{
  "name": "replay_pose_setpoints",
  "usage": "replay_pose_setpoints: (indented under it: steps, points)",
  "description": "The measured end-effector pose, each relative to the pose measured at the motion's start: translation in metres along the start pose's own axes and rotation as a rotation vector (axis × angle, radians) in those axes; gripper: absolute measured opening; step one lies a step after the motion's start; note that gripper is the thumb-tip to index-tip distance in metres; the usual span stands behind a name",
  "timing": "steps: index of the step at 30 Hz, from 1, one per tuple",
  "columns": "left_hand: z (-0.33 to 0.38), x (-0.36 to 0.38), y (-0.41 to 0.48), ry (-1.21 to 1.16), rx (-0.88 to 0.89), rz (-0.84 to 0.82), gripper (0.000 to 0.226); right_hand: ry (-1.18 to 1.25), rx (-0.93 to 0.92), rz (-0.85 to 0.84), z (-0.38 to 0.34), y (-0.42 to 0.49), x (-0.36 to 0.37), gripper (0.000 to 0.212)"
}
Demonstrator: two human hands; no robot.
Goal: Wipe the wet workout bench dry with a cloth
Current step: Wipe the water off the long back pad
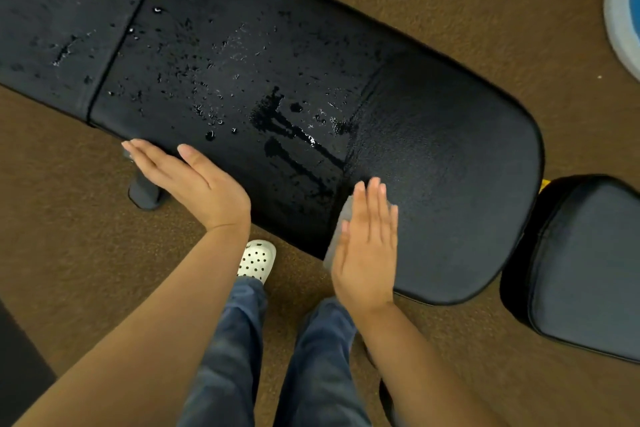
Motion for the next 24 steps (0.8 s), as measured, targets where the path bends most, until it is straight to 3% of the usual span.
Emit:
replay_pose_setpoints:
  steps: [4, 11, 18, 24]
  points:
    - [-0.002, 0.000, 0.001, 0.017, 0.002, 0.010, 0.057, -0.079, 0.025, 0.015, 0.037, -0.019, -0.013, 0.049]
    - [-0.005, 0.000, 0.003, 0.037, 0.008, 0.016, 0.058, -0.008, 0.228, 0.021, 0.024, -0.028, -0.003, 0.054]
    - [-0.005, -0.001, 0.002, 0.058, -0.011, 0.016, 0.059, -0.048, 0.045, 0.080, 0.053, -0.032, -0.008, 0.045]
    - [-0.004, -0.001, 0.002, 0.067, -0.017, 0.013, 0.059, -0.096, 0.058, 0.114, 0.140, -0.056, -0.043, 0.048]
Point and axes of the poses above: each hand's wrist, its own y-axis towards the middle knuckle, its own x-axis out of the palm, z = x × y, the point moved 6 cm from there along y, towards the middle knuckle, and after that the axes turned 5 degrees about -z, right-handed, at the moved point
